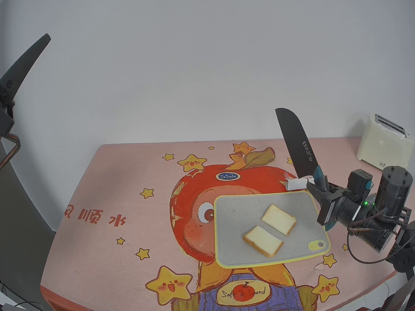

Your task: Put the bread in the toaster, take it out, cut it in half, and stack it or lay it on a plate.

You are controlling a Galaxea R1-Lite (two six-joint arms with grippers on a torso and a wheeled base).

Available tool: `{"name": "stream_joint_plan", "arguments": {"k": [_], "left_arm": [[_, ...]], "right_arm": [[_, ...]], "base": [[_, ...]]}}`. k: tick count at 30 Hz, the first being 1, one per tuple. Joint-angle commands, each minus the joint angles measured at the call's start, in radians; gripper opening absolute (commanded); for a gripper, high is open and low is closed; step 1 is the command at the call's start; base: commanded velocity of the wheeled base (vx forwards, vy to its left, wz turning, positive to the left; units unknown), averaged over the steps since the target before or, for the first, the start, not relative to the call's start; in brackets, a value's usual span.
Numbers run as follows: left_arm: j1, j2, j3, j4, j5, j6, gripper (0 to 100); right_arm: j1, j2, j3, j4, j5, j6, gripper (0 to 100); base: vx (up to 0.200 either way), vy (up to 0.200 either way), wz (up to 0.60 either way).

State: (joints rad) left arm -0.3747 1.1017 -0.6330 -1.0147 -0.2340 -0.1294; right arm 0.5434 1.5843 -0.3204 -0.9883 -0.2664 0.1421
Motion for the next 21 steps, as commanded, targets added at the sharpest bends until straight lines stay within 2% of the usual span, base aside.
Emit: {"name": "stream_joint_plan", "arguments": {"k": [1,7,8,10,14,18,21], "left_arm": [[0.0,0.003,0.004,-0.001,0.001,-0.001,0],[0.0,0.003,0.01,0.001,-0.001,0.001,0],[0.0,0.003,0.015,0.001,-0.002,-0.001,0],[-0.001,0.004,0.016,0.001,-0.002,-0.001,0],[-0.001,0.003,0.026,0.001,-0.004,0.001,0],[-0.001,0.004,0.041,0.001,-0.004,0.001,0],[-0.001,0.004,0.049,-0.001,-0.004,0.001,0]], "right_arm": [[-0.056,-0.018,-0.009,0.062,-0.022,0.002,0],[-0.068,-0.095,-0.008,0.211,-0.031,0.008,0],[-0.068,-0.136,-0.016,0.309,-0.033,0.011,0],[-0.069,-0.162,-0.017,0.369,-0.033,0.017,0],[-0.071,-0.171,-0.035,0.41,-0.033,0.027,0],[-0.106,-0.158,-0.034,0.415,-0.033,0.03,0],[-0.103,-0.142,-0.032,0.413,-0.034,0.03,0]], "base": [[0.0,0.0,0.0],[0.0,0.0,0.0],[0.0,0.0,0.0],[0.0,0.0,0.0],[0.0,0.0,0.0],[0.0,0.0,0.0],[0.0,0.0,0.0]]}}
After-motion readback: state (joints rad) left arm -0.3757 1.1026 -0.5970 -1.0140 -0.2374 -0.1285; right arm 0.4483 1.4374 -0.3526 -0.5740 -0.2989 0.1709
